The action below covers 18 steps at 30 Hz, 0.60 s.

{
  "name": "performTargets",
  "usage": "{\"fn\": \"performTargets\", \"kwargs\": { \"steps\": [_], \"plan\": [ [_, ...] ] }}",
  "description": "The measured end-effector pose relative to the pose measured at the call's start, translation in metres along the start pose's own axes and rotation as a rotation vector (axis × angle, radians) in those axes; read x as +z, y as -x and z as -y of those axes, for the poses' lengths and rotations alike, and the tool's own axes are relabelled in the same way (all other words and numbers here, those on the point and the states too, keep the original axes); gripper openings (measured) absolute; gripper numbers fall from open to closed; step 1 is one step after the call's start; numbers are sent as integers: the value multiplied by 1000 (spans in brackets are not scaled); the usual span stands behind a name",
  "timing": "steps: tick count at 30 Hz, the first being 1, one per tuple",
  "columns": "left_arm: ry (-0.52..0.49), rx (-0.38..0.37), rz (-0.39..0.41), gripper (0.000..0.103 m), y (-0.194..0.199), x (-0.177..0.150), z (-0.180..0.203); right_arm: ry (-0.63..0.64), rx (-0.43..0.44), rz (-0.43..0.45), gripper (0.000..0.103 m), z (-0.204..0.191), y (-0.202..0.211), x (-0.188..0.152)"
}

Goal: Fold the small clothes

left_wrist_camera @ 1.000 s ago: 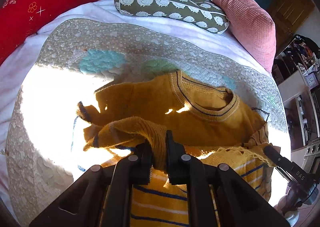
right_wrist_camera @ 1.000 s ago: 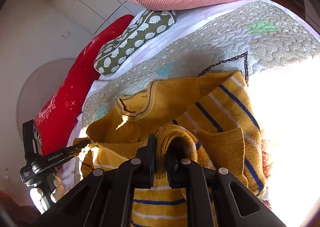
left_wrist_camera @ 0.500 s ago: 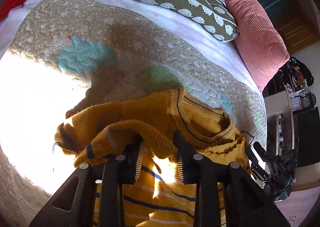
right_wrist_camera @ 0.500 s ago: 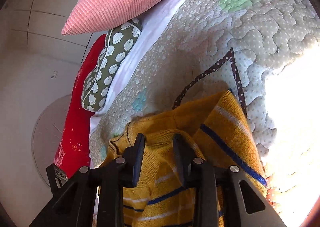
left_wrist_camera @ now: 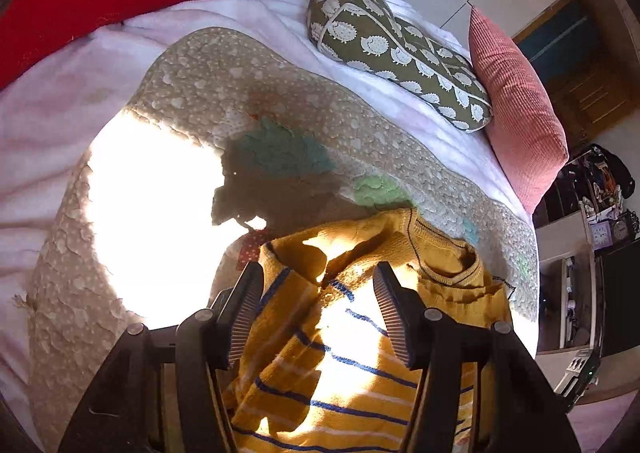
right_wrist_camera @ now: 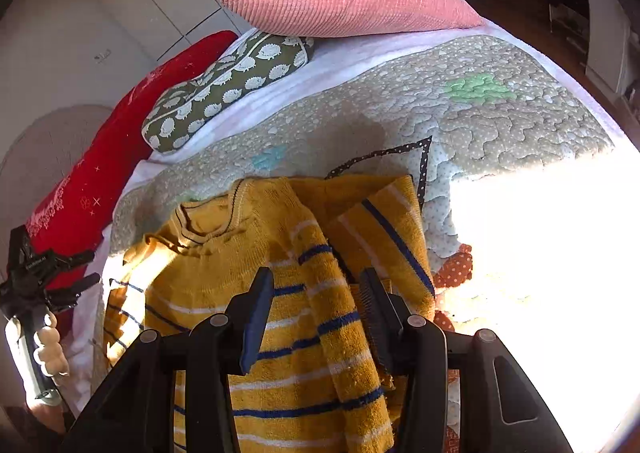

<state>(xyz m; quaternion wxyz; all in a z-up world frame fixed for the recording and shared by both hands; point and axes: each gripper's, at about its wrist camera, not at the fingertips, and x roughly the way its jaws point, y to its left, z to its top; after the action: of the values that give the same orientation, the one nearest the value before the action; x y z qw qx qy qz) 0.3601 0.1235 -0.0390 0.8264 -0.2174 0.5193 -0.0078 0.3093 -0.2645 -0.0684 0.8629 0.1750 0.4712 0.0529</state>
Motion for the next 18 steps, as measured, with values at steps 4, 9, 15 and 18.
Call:
{"fn": "performTargets", "kwargs": {
  "steps": [4,9,15,18],
  "plan": [
    [-251,183,21,57,-9,-34,33,84,-68,-34,49,-16,-17,-8],
    [-244,379,-16,57,-43,-41,12,119,-325,-38,49,2,-32,0],
    [0,187,42,58,-1,-42,-54,-4,-340,72,58,29,25,-5],
    [-55,170,144,59,38,-74,-58,74,-261,153,60,1,70,-40]
  ]
}}
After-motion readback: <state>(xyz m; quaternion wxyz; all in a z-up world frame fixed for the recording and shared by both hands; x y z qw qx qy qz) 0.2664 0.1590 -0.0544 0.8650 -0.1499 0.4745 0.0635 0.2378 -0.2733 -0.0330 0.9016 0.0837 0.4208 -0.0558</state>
